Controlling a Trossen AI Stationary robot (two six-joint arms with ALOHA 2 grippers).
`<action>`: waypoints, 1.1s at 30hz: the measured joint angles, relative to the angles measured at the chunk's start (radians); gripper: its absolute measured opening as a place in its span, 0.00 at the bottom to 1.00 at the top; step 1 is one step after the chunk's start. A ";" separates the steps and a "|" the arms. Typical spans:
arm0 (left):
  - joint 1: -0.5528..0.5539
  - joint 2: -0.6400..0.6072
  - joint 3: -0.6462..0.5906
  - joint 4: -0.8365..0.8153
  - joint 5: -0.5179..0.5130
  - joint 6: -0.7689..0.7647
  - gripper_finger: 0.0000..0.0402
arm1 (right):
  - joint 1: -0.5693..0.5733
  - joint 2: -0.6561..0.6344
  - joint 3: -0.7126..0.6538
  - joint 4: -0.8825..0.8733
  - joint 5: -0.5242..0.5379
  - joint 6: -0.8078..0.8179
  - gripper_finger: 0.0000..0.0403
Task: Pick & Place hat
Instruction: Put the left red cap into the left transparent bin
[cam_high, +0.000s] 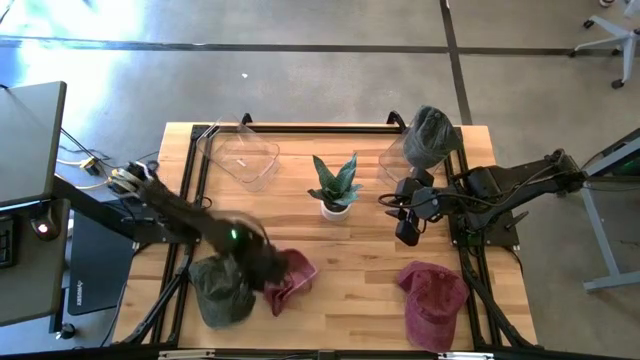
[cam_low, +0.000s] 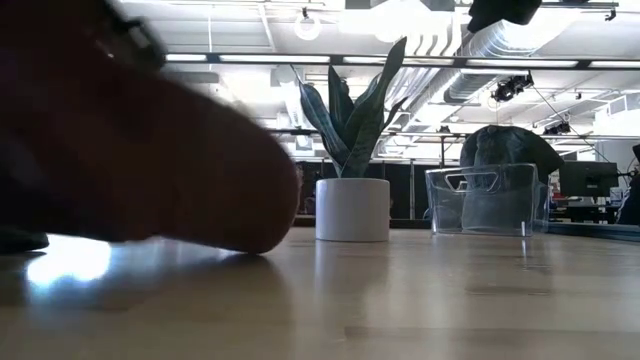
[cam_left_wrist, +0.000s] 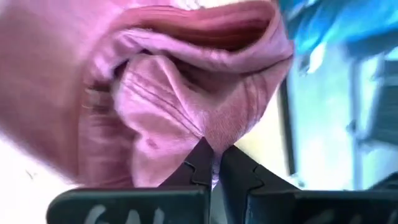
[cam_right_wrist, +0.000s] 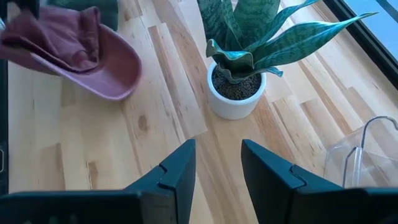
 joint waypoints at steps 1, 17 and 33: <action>0.035 -0.034 -0.001 -0.004 0.015 -0.003 0.02 | 0.000 0.000 0.000 0.000 0.000 -0.005 0.31; 0.300 -0.240 -0.010 0.006 -0.169 -0.042 0.00 | 0.000 0.000 0.000 0.001 0.040 0.029 0.31; 0.234 0.207 -0.017 0.272 0.236 0.156 0.06 | 0.000 0.000 0.000 0.006 0.060 0.036 0.31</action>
